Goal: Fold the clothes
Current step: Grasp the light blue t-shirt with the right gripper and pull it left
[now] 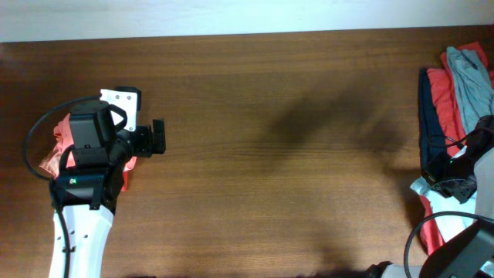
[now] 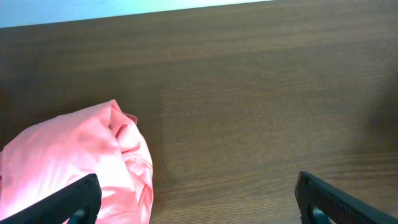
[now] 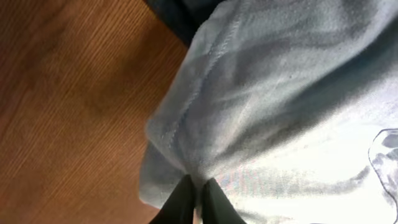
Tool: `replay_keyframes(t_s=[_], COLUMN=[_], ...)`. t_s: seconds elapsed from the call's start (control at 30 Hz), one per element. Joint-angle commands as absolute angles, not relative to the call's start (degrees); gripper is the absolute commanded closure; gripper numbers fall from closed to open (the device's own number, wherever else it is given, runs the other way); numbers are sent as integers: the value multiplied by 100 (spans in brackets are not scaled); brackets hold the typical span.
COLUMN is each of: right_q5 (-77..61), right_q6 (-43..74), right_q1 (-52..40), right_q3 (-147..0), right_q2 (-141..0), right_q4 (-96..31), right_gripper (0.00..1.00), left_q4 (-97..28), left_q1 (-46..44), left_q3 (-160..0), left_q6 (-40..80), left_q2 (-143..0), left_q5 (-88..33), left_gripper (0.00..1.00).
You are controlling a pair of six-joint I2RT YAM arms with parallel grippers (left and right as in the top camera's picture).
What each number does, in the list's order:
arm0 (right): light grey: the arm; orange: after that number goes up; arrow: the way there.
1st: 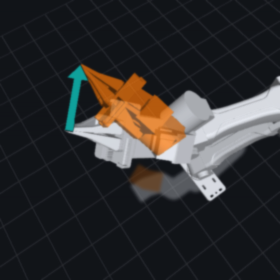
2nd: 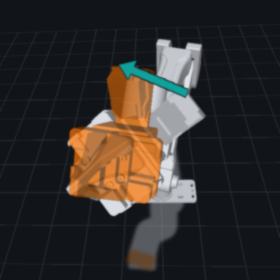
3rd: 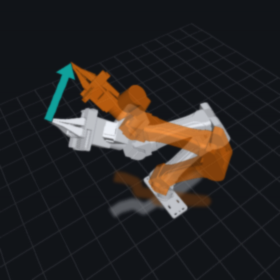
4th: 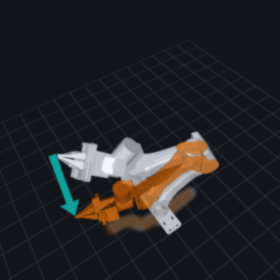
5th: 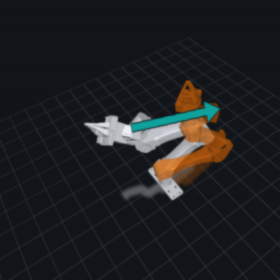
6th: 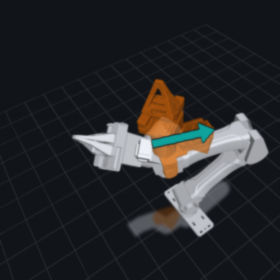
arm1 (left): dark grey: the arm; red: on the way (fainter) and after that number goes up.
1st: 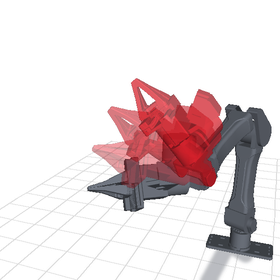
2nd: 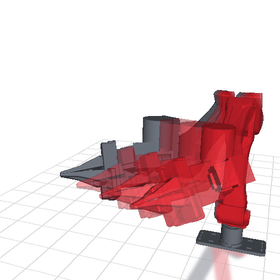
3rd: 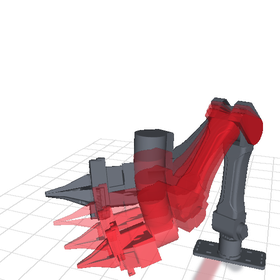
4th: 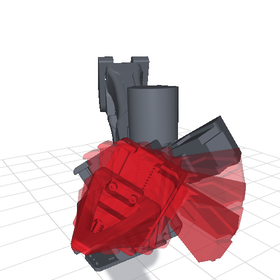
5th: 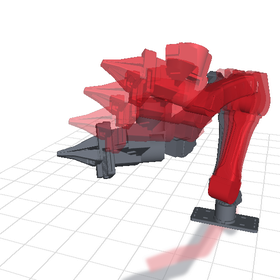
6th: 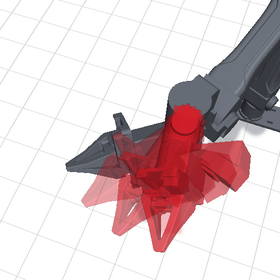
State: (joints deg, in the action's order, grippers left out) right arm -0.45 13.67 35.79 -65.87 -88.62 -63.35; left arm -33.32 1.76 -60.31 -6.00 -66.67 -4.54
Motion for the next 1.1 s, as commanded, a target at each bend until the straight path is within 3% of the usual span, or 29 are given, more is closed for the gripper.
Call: replay_keyframes(t_s=[0.0, 0.43, 0.53, 0.63, 0.8, 0.93, 1.07], right_q5=[40, 69, 69, 69, -342, -1186, -1758], right_q6=[1378, 1376, 1374, 1374, 1339, 1227, 1297], right_q1=[3516, 3516, 3516, 3516, 3398, 2716, 1192], right_q3=[-6694, -6694, -6694, -6694, -6694, -6694, -6698], right_q2=[-8761, -8761, -8761, -8761, -8761, -8757, -8757], right_q4=[-6320, -6305, -6302, -6305, -6383, -6326, -5819], right_gripper=[91, 86, 87, 96, 96, 96, 96], left_q4=[-3306, -3301, -3301, -3301, -3288, -3186, -3085], left_q1=[204, 204, 204, 204, 204, 204, 204], left_q3=[-6171, -6171, -6171, -6171, -6171, -6171, -6171], left_q6=[-563, -565, -565, -565, -565, -565, -563], left_q2=[-6709, -6709, -6709, -6709, -6709, -6709, -6709], left_q5=[-541, -539, -539, -539, -537, -537, -539], left_gripper=[1, 1, 1, 1, 1, 1, 1])
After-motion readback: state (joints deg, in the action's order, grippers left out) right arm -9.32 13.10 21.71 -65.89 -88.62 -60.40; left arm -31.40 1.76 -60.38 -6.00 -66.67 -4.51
